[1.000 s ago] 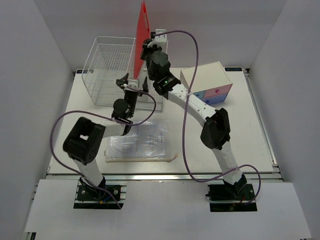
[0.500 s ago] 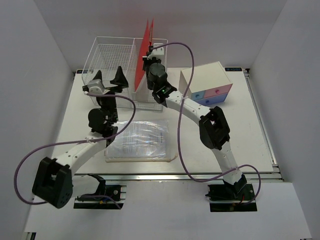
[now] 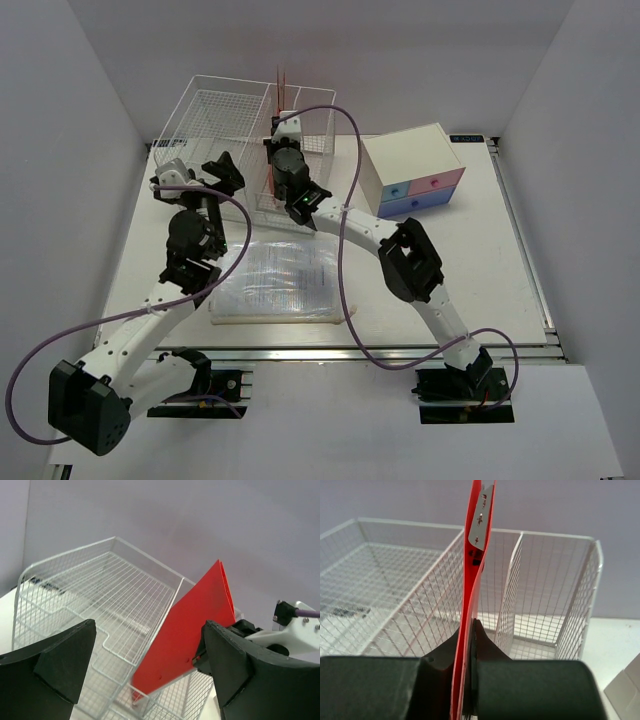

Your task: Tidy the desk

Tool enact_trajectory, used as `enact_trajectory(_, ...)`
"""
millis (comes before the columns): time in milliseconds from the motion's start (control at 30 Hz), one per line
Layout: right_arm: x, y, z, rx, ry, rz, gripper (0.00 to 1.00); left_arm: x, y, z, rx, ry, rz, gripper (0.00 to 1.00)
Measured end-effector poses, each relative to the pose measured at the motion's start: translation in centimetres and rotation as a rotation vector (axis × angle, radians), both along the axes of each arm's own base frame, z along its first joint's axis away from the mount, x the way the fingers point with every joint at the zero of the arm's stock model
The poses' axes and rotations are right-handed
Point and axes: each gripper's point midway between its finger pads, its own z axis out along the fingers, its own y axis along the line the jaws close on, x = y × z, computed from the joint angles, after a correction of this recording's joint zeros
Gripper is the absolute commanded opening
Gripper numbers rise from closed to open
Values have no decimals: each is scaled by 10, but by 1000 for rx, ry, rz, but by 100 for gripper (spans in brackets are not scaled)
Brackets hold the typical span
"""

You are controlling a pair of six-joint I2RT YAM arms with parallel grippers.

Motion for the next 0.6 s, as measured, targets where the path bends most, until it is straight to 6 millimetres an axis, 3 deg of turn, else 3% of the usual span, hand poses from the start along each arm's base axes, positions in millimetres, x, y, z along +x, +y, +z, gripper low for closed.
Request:
enact_trajectory(33, -1, 2, -6, -11, 15, 4, 13, 0, 1, -4, 1, 19, 4, 98)
enact_trajectory(67, -1, 3, -10, -19, 30, 6, 39, -1, 2, -7, 1, 33, 7, 98)
enact_trajectory(133, -4, 6, -15, -31, 52, 9, 62, -1, 3, -13, 1, 60, 15, 98)
enact_trajectory(167, -6, 8, -15, -39, 61, 13, 81, -2, 4, -16, 0, 72, 18, 98)
enact_trajectory(200, -9, 11, -17, -47, 69, 19, 88, -2, 5, -18, 1, 83, 21, 98)
enact_trajectory(367, -24, 30, -25, -109, 115, 95, 89, -2, 7, -20, -13, 132, 33, 98)
enact_trajectory(467, -37, 42, -20, -127, 145, 186, 89, -3, 7, -19, -34, 161, 32, 98)
enact_trajectory(600, -66, 41, 18, -97, 167, 327, 89, -7, 8, -23, -85, 221, 34, 98)
